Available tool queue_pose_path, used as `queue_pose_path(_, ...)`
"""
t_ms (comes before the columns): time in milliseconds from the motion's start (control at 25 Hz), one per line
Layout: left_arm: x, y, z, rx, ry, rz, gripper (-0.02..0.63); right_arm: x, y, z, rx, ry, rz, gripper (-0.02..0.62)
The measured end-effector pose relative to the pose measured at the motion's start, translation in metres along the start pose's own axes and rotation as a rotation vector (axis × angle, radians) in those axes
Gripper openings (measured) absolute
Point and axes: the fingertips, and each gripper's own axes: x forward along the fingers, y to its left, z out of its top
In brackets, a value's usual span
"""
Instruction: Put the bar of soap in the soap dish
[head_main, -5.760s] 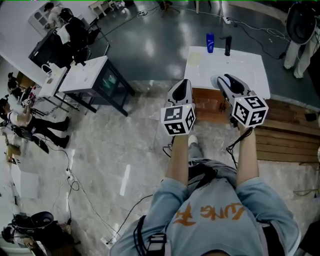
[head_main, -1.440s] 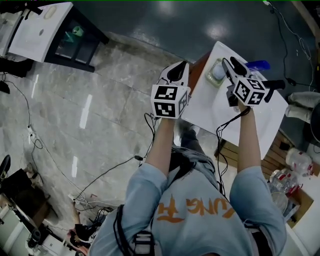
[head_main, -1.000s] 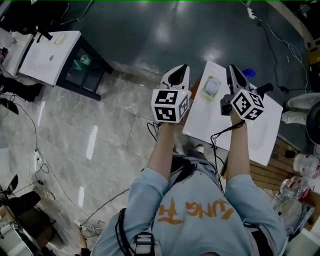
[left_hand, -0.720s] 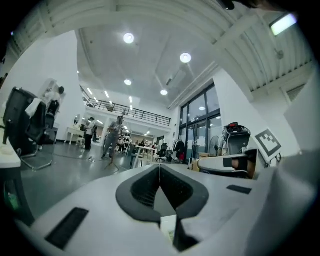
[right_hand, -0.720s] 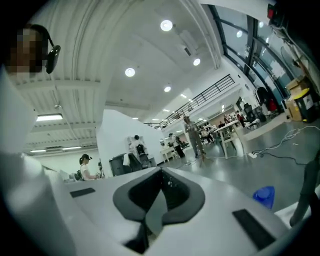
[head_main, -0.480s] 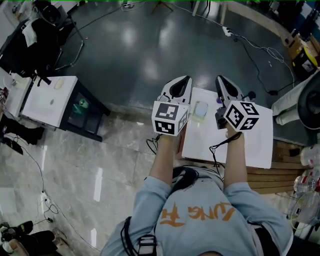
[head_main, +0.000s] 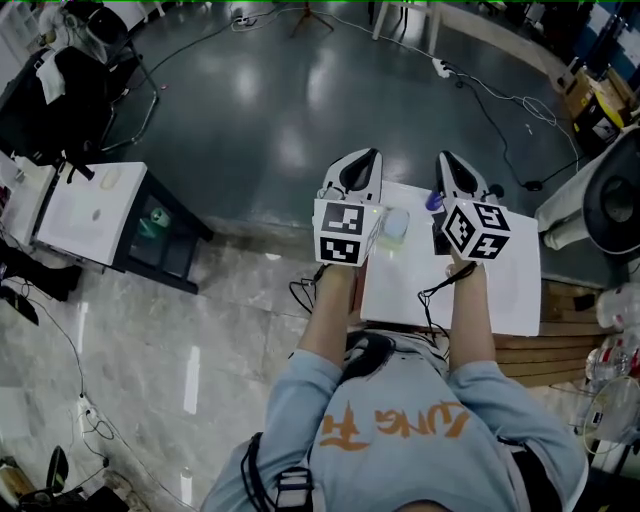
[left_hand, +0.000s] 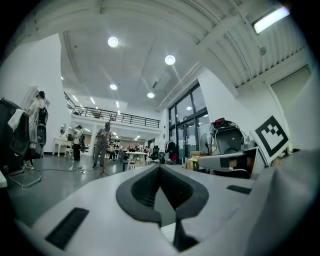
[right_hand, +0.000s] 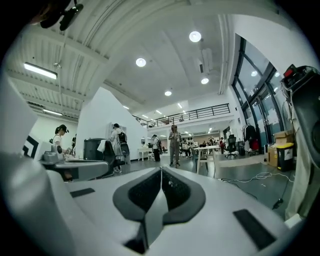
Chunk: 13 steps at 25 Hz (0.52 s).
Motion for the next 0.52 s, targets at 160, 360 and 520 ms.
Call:
queue_pose_path(160, -0.003, 0.013, -0.003, 0.002, 0.011, 0.03, 0.021, 0.005, 0.005, -0.002, -0.028, 0.012, -0.008, 0.029)
queue_pose_path(360, -0.006, 0.023, -0.008, -0.012, 0.009, 0.049, 0.023, 0.012, 0.011, -0.002, -0.061, 0.014, -0.007, 0.029)
queue_pose_path(520, -0.005, 0.026, -0.013, -0.018, 0.013, 0.047, 0.022, 0.016, 0.014, -0.003, -0.078, 0.018, 0.001, 0.029)
